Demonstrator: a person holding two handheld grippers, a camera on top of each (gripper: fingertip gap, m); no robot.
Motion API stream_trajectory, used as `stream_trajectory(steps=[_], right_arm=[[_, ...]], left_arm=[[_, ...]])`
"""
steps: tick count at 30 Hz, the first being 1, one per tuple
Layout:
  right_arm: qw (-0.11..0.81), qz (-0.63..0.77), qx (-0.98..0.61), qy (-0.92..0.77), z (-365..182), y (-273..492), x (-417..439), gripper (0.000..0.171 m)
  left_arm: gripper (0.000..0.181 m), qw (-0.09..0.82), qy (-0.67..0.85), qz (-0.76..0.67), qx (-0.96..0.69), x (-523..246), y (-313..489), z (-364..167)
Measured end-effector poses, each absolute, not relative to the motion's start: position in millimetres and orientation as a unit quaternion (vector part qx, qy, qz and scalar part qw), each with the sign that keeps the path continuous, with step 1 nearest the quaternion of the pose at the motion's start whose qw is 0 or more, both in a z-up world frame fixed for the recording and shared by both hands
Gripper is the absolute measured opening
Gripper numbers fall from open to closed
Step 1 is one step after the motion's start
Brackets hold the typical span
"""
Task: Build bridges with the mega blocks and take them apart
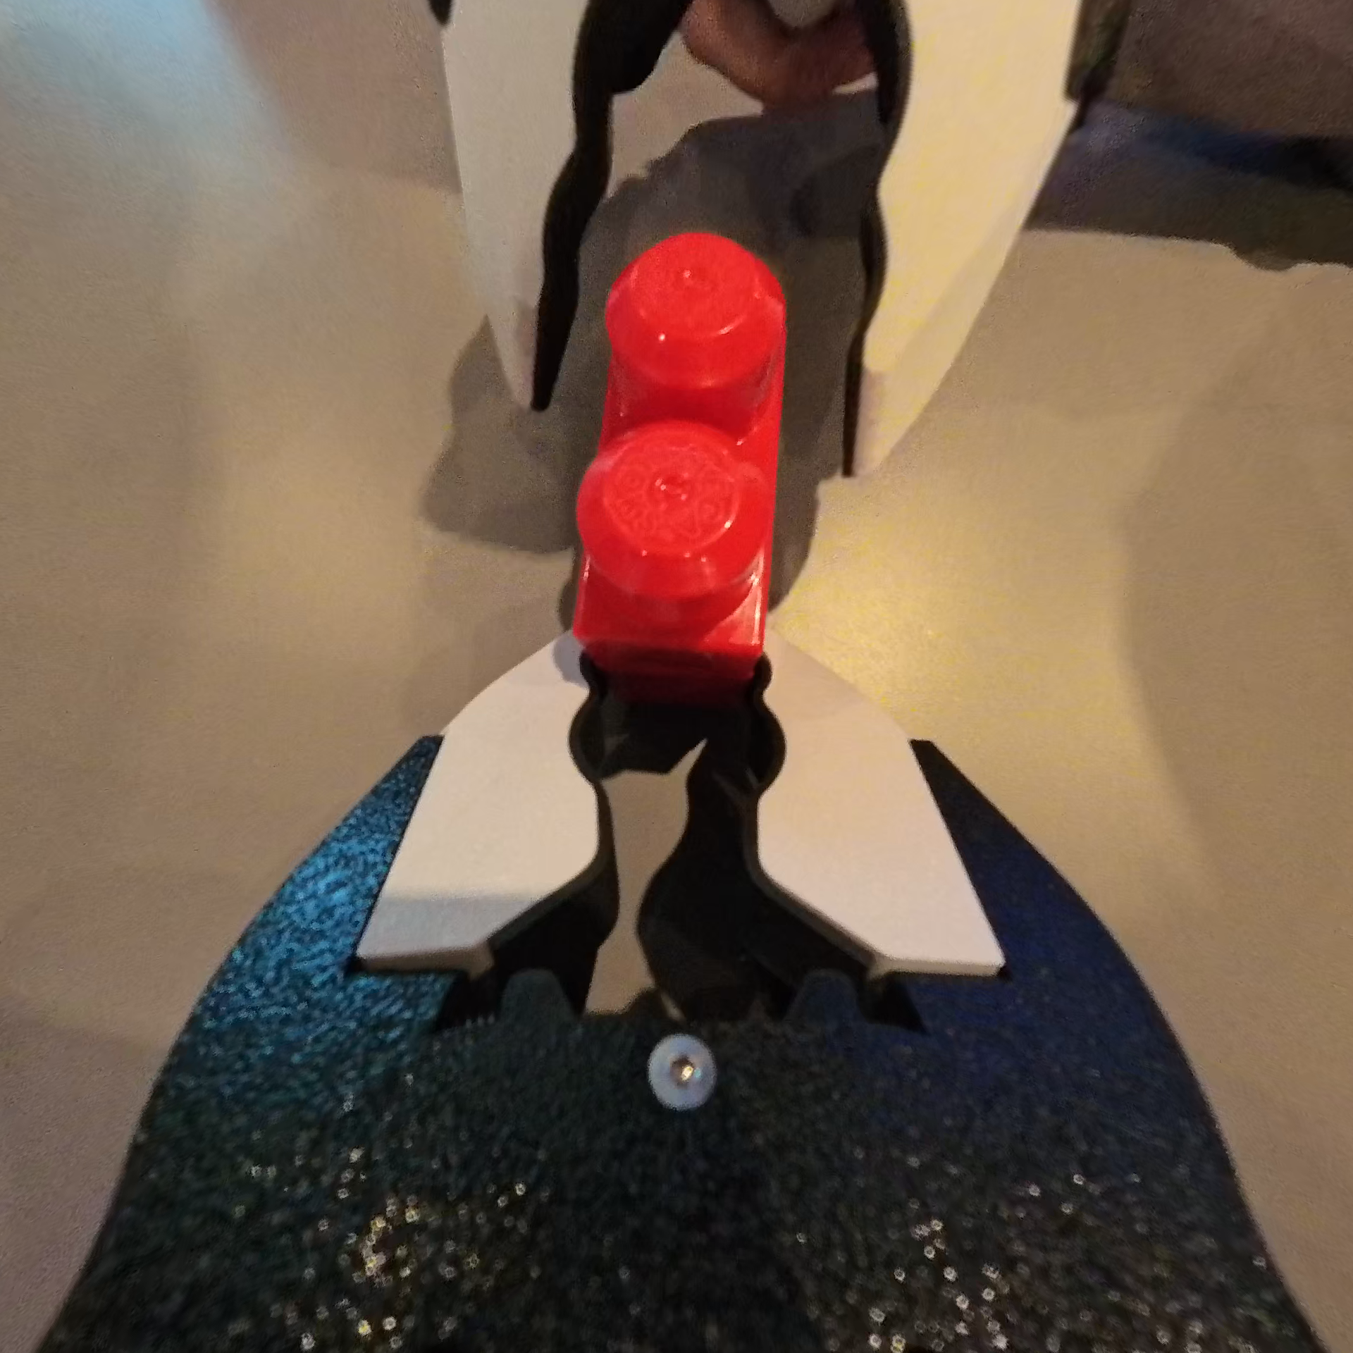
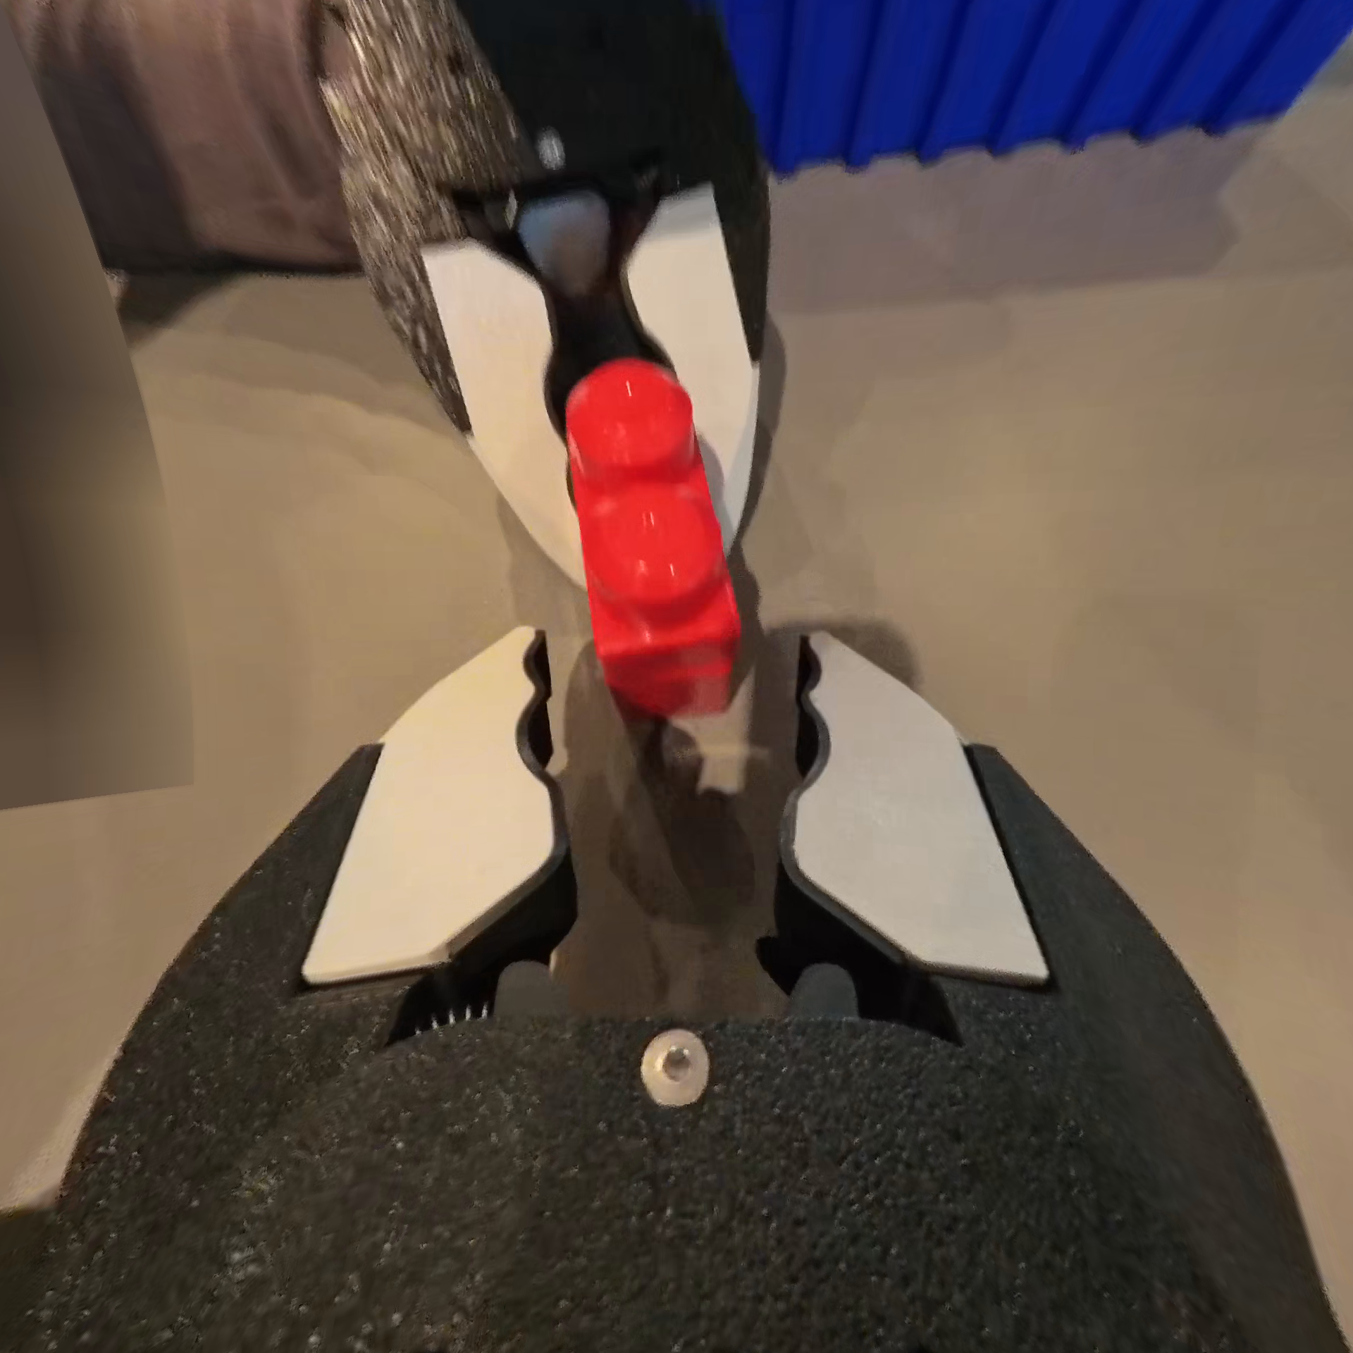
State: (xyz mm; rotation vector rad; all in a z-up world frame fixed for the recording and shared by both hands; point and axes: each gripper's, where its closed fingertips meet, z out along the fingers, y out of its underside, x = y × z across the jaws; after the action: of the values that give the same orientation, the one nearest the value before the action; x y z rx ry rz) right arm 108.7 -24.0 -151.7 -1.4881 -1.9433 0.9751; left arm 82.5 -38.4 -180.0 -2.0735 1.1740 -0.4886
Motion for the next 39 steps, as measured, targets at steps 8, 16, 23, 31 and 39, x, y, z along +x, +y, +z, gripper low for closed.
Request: stream_trajectory(steps=[8,16,23,31,39], right_arm=[[0.21,0.337,-0.543,-0.74,-176,-27,109,0.037],[0.208,0.376,-0.537,-0.726,-175,-29,107,0.038],[0.262,0.431,-0.507,-0.699,-135,-38,95,0.065],[0.322,0.343,-0.513,-0.718,-97,-38,100,0.036],[0.463,0.172,-0.598,-0.631,14,57,297,0.035]], left_arm=[[0.036,0.353,0.457,-0.195,-0.793,82,-38,-180],[0.036,0.352,0.46,-0.209,-0.788,83,-39,-179],[0.036,0.352,0.462,-0.197,-0.79,83,-41,-180],[0.084,0.4,0.434,-0.208,-0.78,89,-32,-164],[0.093,0.444,0.426,-0.238,-0.751,100,-34,-144]])
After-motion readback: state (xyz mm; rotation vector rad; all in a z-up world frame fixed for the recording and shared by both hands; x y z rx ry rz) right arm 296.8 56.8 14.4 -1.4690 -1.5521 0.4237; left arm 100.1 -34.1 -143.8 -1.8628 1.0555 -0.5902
